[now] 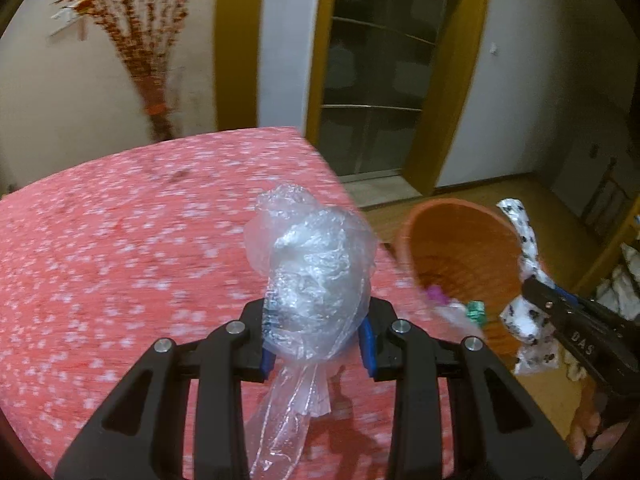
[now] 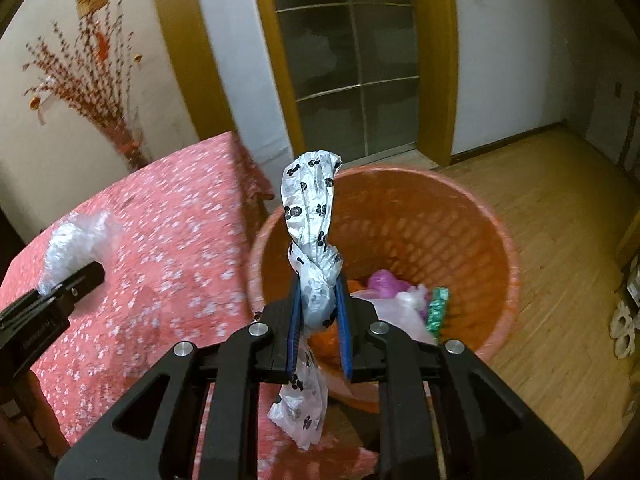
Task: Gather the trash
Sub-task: 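Carry the patterned bag and clear plastic bag over the orange basket with both grippers, then open both grippers over the basket to drop both bags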
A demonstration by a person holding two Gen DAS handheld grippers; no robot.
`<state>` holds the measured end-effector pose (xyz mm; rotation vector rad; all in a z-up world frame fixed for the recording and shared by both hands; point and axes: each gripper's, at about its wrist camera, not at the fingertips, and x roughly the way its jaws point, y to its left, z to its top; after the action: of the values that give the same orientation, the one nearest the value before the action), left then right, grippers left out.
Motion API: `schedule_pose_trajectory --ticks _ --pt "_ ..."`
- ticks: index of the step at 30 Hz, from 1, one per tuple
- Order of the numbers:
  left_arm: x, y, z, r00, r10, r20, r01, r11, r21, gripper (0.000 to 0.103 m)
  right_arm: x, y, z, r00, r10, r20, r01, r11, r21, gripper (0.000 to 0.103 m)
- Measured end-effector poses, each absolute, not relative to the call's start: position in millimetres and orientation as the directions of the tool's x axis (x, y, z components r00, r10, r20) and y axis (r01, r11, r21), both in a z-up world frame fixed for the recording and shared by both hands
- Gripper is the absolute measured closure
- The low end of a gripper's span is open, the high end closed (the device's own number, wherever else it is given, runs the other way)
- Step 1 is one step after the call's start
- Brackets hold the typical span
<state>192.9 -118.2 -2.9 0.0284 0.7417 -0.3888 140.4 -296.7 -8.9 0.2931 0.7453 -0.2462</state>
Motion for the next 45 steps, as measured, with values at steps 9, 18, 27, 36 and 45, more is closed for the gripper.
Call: schedule_pose_trajectory --ticks 9,18,27,36,45 --pt "192.3 -185.2 -2.4 0.610 -0.433 -0.664 0.452 0.878 -0.156 0.070 132.6 -333.4 -8.8 0.714 -0.154 -0.683 0.377 0.907 0.190 0.087" --pt "200.0 -227.9 -10.2 0.558 -0.477 -0.679 0.499 0.847 -0.184 0.070 137.7 -350.8 -11.1 0.717 -0.162 -0.678 0.391 0.898 0.200 0.087" --pt "211.3 -248.4 -18.5 0.535 -0.491 -0.687 0.526 0.830 -0.183 0.070 139.2 -361.6 -14.9 0.718 -0.160 -0.677 0.395 0.895 0.208 0.087" --pt "221.0 -262.5 -23.2 0.508 -0.507 -0.697 0.551 0.813 -0.189 0.066 143.8 -371.4 -9.4 0.731 -0.158 -0.664 0.402 0.886 0.232 0.086" --pt "228.0 -260.2 -33.5 0.497 -0.499 -0.710 0.536 0.820 -0.201 0.047 144.4 -374.5 -6.3 0.745 -0.168 -0.645 0.401 0.886 0.233 0.062"
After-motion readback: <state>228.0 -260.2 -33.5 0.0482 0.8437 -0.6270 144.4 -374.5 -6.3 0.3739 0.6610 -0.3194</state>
